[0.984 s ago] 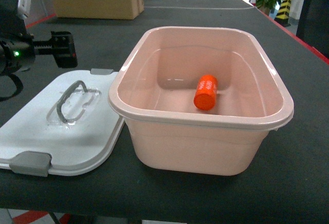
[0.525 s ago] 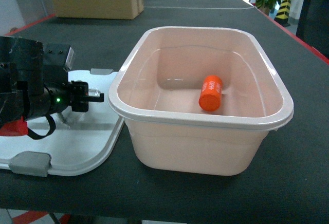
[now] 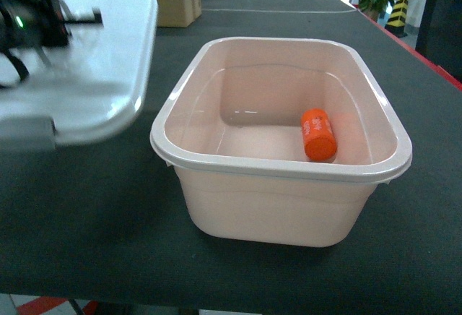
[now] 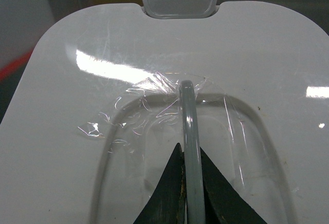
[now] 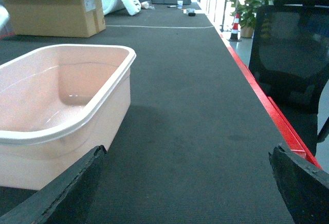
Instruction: Pick capacitor and pack into box
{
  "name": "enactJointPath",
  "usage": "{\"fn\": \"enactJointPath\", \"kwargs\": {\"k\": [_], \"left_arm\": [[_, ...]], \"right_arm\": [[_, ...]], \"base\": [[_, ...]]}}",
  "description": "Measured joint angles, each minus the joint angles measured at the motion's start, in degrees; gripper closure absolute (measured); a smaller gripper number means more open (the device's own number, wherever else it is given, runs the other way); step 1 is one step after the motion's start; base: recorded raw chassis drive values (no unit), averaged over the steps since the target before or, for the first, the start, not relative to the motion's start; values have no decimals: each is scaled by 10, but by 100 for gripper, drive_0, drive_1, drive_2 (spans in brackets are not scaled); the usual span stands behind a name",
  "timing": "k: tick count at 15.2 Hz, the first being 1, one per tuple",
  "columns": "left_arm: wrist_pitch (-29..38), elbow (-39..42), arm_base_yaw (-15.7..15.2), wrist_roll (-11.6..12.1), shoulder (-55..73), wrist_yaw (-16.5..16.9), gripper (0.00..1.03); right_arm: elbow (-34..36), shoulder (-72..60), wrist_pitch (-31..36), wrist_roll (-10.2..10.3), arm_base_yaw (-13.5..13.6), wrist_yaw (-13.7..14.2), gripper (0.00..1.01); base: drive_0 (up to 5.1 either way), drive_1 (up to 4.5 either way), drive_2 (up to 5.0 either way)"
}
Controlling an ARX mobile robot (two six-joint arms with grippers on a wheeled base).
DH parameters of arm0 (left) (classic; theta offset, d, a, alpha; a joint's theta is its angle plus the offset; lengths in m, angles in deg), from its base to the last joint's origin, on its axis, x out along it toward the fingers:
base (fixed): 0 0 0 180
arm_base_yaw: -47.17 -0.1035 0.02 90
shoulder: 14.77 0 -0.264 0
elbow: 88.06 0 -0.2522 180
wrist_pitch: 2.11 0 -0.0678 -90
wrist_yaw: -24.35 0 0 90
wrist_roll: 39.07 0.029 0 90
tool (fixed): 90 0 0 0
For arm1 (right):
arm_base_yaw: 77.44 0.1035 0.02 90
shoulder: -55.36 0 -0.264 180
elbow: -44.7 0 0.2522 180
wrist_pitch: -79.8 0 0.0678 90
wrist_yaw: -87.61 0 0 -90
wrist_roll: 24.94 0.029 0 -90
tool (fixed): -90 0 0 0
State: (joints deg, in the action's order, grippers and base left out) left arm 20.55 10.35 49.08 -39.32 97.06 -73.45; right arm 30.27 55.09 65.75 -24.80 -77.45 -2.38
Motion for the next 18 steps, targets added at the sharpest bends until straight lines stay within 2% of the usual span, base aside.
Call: {"fn": "enactJointPath", "kwargs": {"k": [1,3,5,7,10,13,16,18], "left_arm": [[-12,-14,3,-9,-42,-17,101],[-14,-15,16,-15,-85,-32,101],[-17,-11,56,-15,-119,-45,101],[-76,-9,136,-34,-135,-66,101],[-224,-43,237,-80,-116,-106,101],[-267,-101,304,-89,-71,-168,101],[-283,-116,337,-90,-35,-183,101],[-290,-131,349,-100,-12,-188,101]], "right_arm": [[0,0,0,0,0,0,3],[0,0,0,0,0,0,3],[0,0,0,0,0,0,3],[0,0,0,0,0,0,3],[0,0,0,0,0,0,3],[0,0,0,0,0,0,3],[0,0,0,0,0,0,3],[0,0,0,0,0,0,3]], "base": [[0,0,0],[0,0,0],[0,0,0],[0,0,0],[0,0,0],[0,0,0],[0,0,0],[0,0,0]]}}
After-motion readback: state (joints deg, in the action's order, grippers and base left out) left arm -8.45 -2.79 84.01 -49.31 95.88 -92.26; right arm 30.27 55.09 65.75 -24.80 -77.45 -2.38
